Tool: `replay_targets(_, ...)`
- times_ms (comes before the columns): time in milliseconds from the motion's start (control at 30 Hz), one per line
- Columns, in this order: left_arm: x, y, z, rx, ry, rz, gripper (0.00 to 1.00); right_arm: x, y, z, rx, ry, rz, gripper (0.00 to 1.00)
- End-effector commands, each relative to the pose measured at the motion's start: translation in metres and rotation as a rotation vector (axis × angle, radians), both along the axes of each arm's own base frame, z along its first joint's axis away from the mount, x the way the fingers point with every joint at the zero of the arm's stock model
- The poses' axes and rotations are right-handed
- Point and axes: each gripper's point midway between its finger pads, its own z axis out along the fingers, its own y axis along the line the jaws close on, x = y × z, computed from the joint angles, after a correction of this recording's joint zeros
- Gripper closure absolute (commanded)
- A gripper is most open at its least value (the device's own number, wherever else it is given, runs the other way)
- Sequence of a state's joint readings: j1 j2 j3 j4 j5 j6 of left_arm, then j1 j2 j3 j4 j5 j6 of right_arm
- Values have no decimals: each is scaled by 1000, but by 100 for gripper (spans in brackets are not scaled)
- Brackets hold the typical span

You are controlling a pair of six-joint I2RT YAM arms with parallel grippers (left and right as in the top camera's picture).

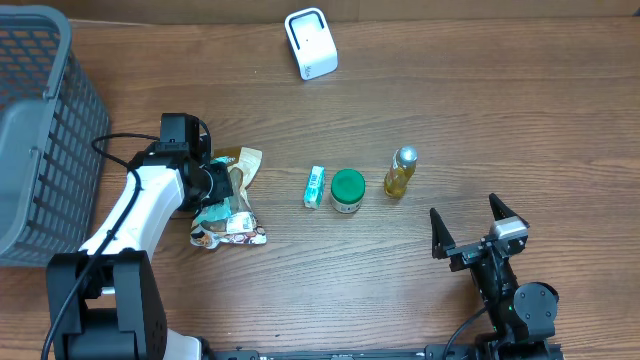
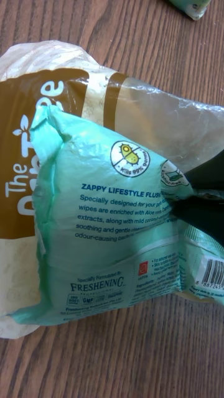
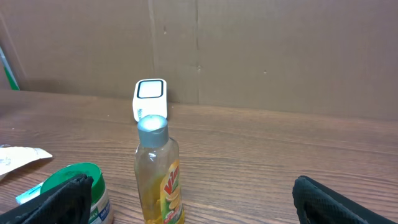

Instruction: Scan the item barcode

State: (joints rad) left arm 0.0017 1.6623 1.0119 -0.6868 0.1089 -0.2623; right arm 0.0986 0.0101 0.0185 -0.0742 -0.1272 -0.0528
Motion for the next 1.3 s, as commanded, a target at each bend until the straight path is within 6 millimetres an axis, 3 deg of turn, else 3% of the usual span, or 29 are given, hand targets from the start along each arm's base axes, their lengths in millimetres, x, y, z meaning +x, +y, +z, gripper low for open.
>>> replay_targets(0, -13, -4, -11, -19, 42, 1, 96, 0, 1, -3, 1, 0, 7, 0)
replay_targets(333, -9, -9, -10, -48, 26, -10, 96, 0, 1, -3, 1, 0, 7, 0)
replay_targets(600, -9, -9, -10, -48, 27, -10, 83, 0, 1, -3, 1, 0, 7, 0)
replay_targets(733, -8, -7, -10, -36, 23, -7, 69, 0, 1, -3, 1, 0, 7, 0)
replay_targets(1033, -8, 0, -23, 4, 48, 2, 69, 0, 1, -3, 1, 0, 7, 0)
replay_targets(1067, -9, 0, -27, 4, 59, 2, 71, 0, 1, -3, 1, 0, 7, 0)
replay_targets(1100, -11, 0, -31, 3, 72, 2, 88, 0, 1, -3, 1, 0, 7, 0)
replay_targets(1133, -11, 0, -32, 5, 75, 0, 96, 0, 1, -3, 1, 0, 7, 0)
replay_targets(1267, 3, 7, -14, 44, 35, -21, 96, 0, 1, -3, 1, 0, 7, 0)
